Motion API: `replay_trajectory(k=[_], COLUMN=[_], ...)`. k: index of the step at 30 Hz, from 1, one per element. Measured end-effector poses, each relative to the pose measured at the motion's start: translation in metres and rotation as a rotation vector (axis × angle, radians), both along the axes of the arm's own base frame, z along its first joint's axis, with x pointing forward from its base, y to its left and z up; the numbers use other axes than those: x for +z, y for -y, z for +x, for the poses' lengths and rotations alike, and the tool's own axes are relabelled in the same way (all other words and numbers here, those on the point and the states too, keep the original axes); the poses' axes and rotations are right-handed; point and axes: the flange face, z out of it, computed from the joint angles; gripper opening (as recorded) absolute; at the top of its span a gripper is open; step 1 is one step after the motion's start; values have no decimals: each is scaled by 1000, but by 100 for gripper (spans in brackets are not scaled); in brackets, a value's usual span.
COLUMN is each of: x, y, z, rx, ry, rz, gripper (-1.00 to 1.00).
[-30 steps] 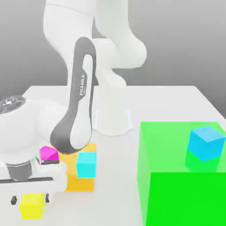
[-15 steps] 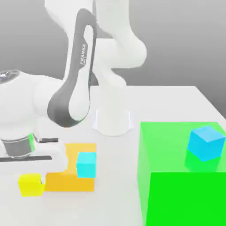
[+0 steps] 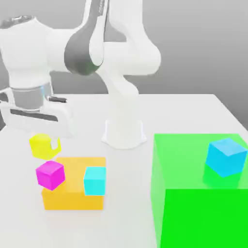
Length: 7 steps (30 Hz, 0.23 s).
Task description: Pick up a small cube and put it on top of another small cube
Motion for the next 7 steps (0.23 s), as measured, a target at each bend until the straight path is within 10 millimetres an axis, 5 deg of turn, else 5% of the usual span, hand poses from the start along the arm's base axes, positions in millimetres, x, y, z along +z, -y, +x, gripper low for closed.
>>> replay_trajectory(k=[3, 4, 7], x=[-35, -44, -44], y=[0, 0, 0], z=[-1, -2, -2], rx=[-7, -8, -8], ry=[-2, -2, -2], rz=[-6, -7, -7], gripper=[-100, 100, 100])
